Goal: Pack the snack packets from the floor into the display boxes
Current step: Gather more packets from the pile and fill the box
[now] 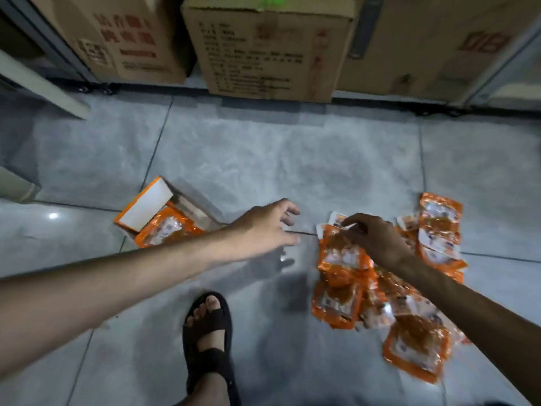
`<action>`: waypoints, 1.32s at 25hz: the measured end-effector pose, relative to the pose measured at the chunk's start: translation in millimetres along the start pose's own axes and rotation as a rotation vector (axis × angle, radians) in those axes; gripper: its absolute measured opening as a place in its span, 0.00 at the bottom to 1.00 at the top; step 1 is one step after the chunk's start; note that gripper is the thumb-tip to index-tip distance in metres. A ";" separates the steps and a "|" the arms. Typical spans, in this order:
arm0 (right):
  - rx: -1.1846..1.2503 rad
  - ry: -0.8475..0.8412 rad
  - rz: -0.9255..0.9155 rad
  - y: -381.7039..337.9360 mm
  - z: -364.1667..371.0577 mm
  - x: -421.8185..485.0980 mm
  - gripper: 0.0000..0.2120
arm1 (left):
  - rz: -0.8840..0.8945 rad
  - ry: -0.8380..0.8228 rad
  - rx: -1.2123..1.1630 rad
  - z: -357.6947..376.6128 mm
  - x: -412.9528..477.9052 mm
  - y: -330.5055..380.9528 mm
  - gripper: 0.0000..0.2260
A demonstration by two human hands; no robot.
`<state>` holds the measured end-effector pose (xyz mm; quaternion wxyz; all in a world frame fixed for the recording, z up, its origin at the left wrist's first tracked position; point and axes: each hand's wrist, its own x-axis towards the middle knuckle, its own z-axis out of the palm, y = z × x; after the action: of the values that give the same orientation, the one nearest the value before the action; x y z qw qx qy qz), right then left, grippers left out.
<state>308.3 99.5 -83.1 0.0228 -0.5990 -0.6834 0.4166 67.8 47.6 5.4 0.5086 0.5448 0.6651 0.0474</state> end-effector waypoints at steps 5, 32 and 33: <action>-0.075 -0.005 0.240 105.2 -20.5 -61.6 0.10 | -0.007 -0.119 0.237 68.2 15.7 49.1 0.21; 0.177 -0.013 0.513 96.6 76.1 -38.3 0.11 | -0.390 0.478 0.265 180.9 166.7 -4.2 0.28; 0.249 -0.013 0.497 98.5 73.5 -40.9 0.12 | -0.382 0.479 0.162 172.0 165.4 -12.2 0.25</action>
<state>359.6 18.9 -170.6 -0.0109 -0.7381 -0.4592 0.4943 203.1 86.0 -187.7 0.2923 0.4219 0.8579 0.0248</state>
